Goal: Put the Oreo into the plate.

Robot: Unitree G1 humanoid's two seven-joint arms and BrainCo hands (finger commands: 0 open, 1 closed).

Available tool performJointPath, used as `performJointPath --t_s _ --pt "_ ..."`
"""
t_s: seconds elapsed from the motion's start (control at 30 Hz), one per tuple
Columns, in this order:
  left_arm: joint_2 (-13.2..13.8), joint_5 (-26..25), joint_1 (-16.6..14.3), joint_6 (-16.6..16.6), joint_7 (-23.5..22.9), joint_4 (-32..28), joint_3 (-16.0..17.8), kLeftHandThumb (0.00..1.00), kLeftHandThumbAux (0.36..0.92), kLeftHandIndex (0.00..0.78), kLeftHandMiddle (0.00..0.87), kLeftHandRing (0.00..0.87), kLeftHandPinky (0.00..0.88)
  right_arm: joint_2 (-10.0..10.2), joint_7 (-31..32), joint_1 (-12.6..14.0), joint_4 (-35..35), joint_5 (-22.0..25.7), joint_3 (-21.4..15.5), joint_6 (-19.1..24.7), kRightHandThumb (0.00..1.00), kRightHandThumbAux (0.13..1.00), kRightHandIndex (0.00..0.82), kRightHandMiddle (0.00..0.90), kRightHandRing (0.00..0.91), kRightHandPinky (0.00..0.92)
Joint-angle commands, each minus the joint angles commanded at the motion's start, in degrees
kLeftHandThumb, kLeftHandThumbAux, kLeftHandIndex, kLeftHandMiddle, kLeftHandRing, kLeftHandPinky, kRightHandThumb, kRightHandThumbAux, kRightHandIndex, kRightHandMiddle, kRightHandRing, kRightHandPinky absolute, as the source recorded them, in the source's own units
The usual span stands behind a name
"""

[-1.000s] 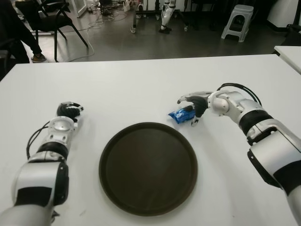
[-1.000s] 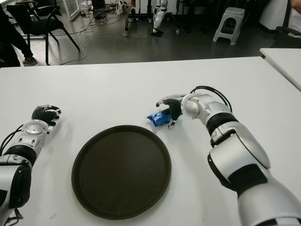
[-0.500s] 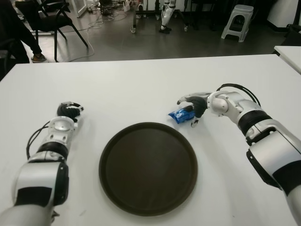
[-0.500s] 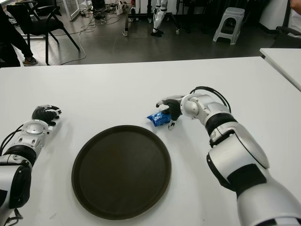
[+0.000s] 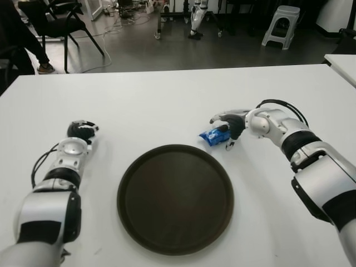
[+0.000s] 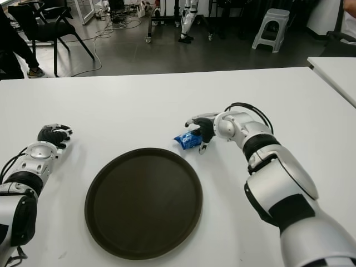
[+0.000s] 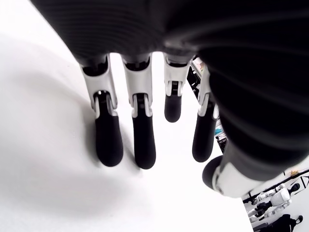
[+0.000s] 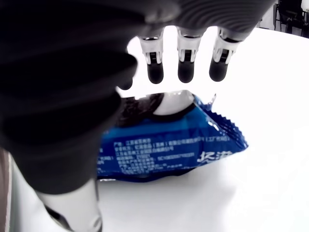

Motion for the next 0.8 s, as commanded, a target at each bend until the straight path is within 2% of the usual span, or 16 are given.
performJointPath --t_s 0.8 --pt "0.26 0.62 0.13 -0.07 0.5 -0.03 -1.03 0.673 0.725 0.398 0.125 0.153 0.194 0.11 0.93 0.6 0.11 0.03 0.12 0.28 0.0 0.863 0.0 0.021 0.0 0.01"
